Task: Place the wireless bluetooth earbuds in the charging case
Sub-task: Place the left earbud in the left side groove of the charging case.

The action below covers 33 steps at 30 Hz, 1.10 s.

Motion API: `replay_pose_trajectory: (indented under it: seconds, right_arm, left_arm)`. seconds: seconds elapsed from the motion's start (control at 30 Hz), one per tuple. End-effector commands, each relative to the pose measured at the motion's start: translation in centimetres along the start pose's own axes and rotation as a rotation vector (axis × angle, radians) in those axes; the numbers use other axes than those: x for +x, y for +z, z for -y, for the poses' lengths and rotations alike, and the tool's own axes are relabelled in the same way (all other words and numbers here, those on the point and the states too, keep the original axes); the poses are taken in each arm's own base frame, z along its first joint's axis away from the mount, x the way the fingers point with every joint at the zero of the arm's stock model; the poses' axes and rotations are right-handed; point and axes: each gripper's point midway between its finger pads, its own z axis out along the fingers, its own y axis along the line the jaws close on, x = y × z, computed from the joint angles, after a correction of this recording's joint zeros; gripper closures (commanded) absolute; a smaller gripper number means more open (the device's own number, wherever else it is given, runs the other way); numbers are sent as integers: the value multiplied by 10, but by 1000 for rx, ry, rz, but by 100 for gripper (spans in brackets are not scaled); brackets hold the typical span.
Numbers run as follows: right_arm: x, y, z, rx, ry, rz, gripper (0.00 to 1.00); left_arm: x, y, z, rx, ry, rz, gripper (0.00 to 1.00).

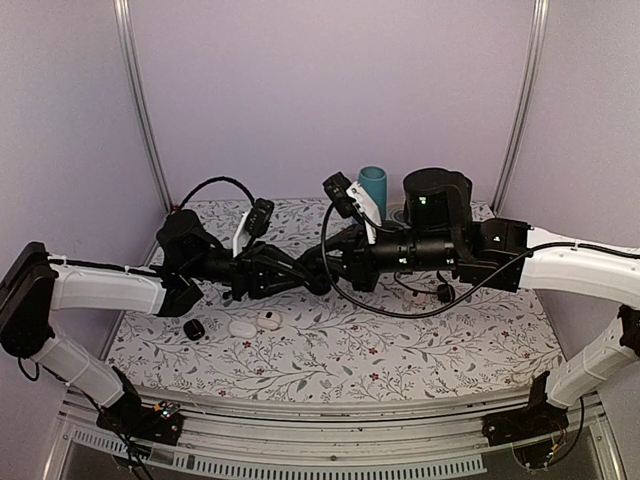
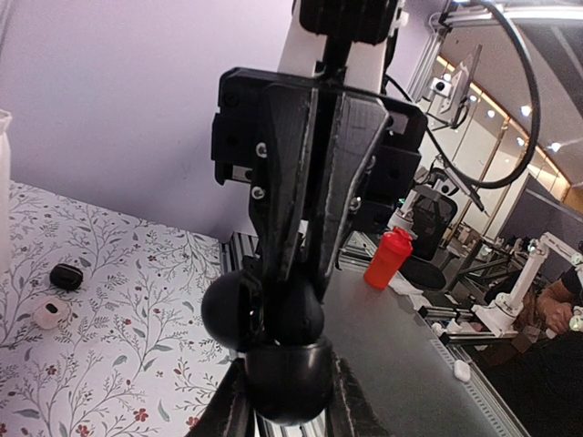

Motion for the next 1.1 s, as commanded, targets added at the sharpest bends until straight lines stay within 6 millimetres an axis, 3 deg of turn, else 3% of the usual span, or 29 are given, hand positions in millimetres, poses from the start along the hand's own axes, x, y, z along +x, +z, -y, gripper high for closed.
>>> replay_pose_trajectory:
  seconds: [0.0, 0.63, 1.07]
  right_arm:
    - [8, 8, 0, 24, -25, -37, 96]
    - [11, 6, 2, 34, -12, -48, 96]
    - [21, 19, -4, 28, -25, -104, 94]
  left_arm:
    - [-21, 6, 16, 35, 80, 30, 100]
    - [-40, 1, 26, 6, 137, 78, 100]
    - [-51, -1, 32, -21, 176, 100, 100]
